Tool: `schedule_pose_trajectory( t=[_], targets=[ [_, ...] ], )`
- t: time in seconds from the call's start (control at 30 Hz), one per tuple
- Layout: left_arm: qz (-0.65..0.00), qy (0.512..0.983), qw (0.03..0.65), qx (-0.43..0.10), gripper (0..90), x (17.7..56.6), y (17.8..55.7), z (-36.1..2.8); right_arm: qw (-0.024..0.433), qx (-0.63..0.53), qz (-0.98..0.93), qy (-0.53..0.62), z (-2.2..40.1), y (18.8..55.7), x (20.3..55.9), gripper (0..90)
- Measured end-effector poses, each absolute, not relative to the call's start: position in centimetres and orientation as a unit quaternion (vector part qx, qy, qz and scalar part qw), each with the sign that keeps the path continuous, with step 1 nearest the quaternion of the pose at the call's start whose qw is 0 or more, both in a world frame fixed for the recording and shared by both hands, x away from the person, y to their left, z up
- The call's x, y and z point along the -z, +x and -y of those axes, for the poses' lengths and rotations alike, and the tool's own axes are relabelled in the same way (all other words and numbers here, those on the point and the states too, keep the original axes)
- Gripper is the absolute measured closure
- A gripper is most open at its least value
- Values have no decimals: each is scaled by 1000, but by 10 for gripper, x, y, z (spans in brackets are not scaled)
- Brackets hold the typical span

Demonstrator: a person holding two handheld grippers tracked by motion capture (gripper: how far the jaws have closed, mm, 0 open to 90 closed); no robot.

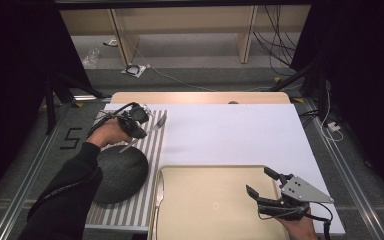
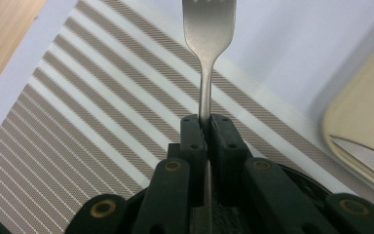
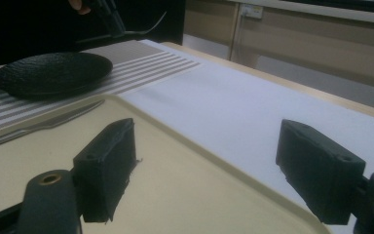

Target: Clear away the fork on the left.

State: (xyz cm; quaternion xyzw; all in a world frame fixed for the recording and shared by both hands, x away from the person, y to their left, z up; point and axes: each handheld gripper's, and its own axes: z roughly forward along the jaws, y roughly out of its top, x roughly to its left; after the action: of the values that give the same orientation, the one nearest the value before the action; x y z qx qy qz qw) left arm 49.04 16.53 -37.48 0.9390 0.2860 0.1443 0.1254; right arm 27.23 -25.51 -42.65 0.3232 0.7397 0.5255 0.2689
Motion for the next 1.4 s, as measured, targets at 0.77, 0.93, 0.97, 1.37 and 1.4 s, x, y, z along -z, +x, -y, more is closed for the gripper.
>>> schedule_pose_trajectory(
  t=[0.77,0.93,0.97,1.37,1.4],
  targets=[
    [-209,949,192,-135,843,373,392,-125,270,-525,-740,322,254,272,426,233],
    [-214,948,192,-137,843,374,385,-123,272,-526,-740,319,253,271,425,233],
    [-213,948,194,-134,843,375,383,-122,272,-526,-740,319,253,271,425,233],
    [-214,953,187,-109,843,387,361,-111,273,-525,-741,317,253,271,425,233],
    [-213,954,183,-105,843,388,359,-109,272,-525,-741,317,253,271,425,233]
  ],
)
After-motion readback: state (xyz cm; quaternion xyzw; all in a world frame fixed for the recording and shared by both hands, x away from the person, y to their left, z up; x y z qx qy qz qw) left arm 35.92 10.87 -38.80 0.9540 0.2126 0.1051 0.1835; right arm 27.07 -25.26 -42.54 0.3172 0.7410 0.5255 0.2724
